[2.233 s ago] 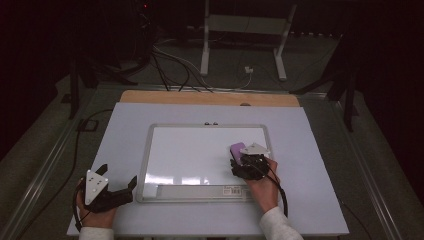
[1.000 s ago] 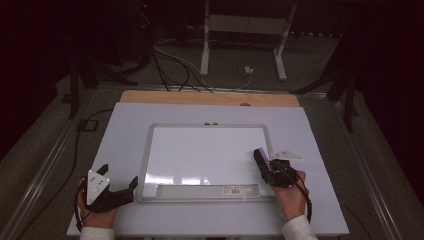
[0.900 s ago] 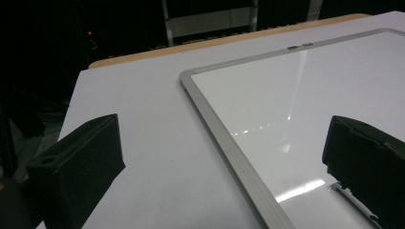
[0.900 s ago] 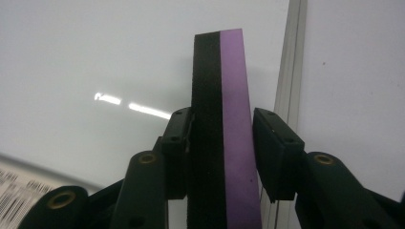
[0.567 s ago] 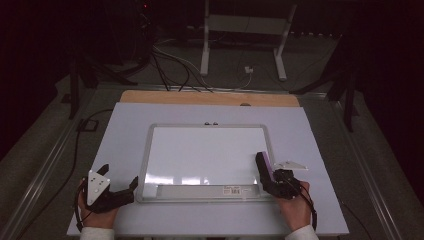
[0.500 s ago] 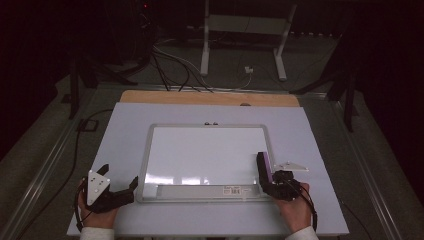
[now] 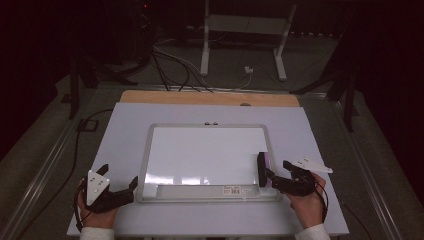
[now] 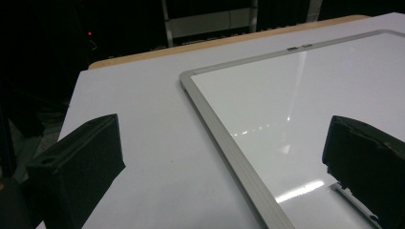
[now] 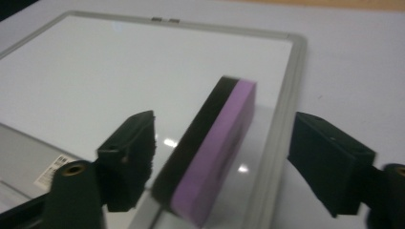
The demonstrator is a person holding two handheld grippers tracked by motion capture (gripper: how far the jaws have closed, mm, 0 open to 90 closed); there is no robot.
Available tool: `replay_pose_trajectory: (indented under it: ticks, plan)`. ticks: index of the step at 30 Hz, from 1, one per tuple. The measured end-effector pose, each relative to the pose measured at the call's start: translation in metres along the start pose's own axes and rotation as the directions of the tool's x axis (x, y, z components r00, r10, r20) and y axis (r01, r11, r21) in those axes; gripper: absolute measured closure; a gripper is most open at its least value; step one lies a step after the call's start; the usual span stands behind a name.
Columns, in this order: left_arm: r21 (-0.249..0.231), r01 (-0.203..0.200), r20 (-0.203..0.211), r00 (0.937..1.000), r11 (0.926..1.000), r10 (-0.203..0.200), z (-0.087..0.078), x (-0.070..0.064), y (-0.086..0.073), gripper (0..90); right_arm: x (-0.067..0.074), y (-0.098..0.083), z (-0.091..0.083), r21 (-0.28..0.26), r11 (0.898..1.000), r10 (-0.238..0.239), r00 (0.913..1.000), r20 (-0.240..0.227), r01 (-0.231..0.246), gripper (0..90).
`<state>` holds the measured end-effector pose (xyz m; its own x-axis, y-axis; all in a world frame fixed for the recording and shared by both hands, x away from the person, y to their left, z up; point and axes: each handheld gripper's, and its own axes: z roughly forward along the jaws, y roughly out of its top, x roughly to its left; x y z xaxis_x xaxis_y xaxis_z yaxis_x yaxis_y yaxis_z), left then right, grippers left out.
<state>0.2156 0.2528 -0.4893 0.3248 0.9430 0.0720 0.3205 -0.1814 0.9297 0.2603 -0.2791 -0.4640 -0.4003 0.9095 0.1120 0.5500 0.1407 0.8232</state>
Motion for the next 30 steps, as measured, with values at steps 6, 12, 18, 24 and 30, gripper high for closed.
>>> replay_pose_trajectory:
  ticks: [6,12,18,24,30]
  plan:
    - [-0.005,0.013,0.0,0.9999,0.9999,-0.013,-0.001,0.003,0.0,0.9,-0.014,-0.006,-0.004,-0.091,0.994,-0.059,0.9979,0.028,0.061,13.2]
    - [-0.031,0.033,0.008,0.9994,0.999,-0.033,-0.005,0.006,0.004,0.8,-0.029,-0.012,-0.009,-0.185,0.982,-0.041,0.9989,0.022,0.044,6.2]
    - [-0.057,0.041,0.004,0.9992,0.9975,-0.041,-0.01,0.009,0.007,0.8,-0.036,-0.015,-0.013,-0.215,0.976,-0.02,0.9995,0.025,0.025,2.1]
    - [-0.07,0.053,0.0,0.9986,0.9961,-0.053,-0.011,0.011,0.008,0.7,-0.037,-0.017,-0.017,-0.241,0.97,-0.03,0.9991,0.031,0.036,1.1]
    - [-0.077,0.066,-0.001,0.9978,0.9948,-0.066,-0.012,0.012,0.008,0.7,-0.037,-0.022,-0.016,-0.241,0.97,-0.035,0.999,0.029,0.041,1.0]
